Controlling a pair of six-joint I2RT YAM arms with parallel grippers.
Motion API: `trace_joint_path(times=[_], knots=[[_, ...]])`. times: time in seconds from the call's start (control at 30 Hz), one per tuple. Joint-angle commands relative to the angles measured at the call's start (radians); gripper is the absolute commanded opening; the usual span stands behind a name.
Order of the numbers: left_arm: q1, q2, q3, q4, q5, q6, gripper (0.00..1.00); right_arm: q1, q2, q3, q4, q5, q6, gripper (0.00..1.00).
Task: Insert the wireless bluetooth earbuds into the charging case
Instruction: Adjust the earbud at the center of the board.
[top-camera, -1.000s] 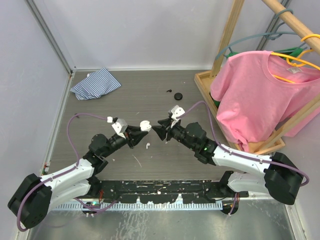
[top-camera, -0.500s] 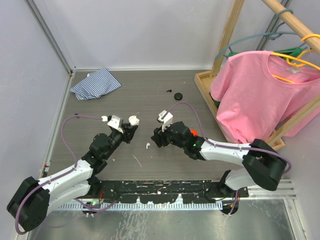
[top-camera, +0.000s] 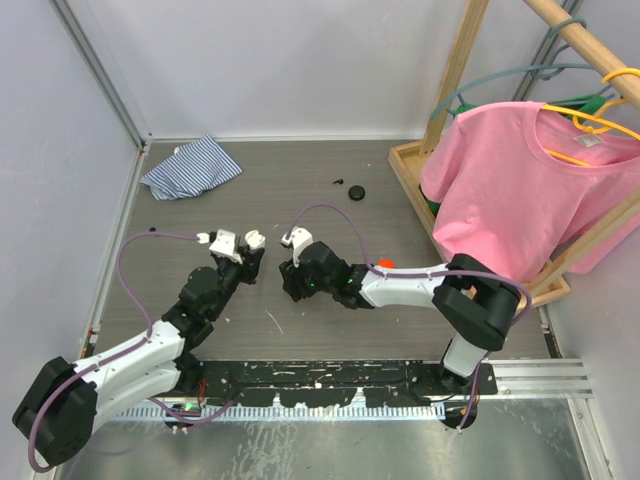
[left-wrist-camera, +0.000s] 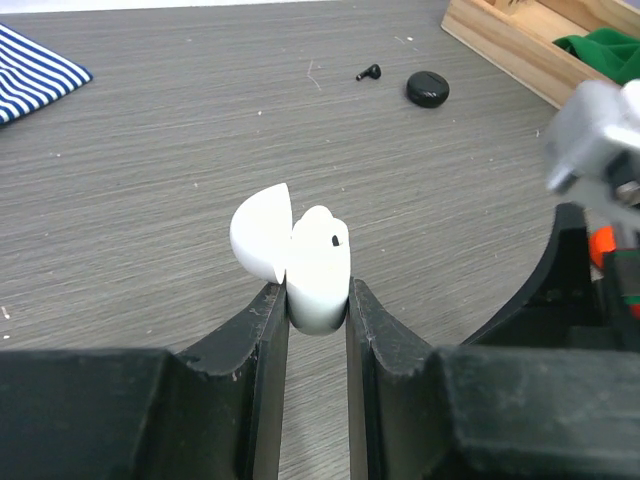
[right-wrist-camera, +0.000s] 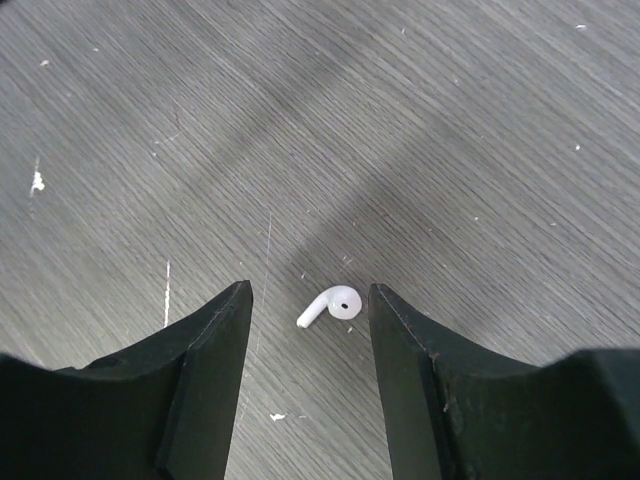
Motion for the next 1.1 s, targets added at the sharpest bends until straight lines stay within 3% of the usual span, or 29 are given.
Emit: trace_joint_path(times=[0.0,0.43,1.07], knots=[[0.000,-0.035,0.025,0.033,-0.047,0.005,0.00,0.017,0.056,0.094,-0.068,0.072,0.020,0.56],[0.001,-0.025,0.028,0.037,-0.035,0.001,0.00,0.055,0.158,0.198,-0.211,0.145,0.015,0.55],[0.000,-0.030,0.028,0.037,-0.020,-0.003,0.00,0.039,0.079,0.140,-0.326,0.221,-0.037,0.46]])
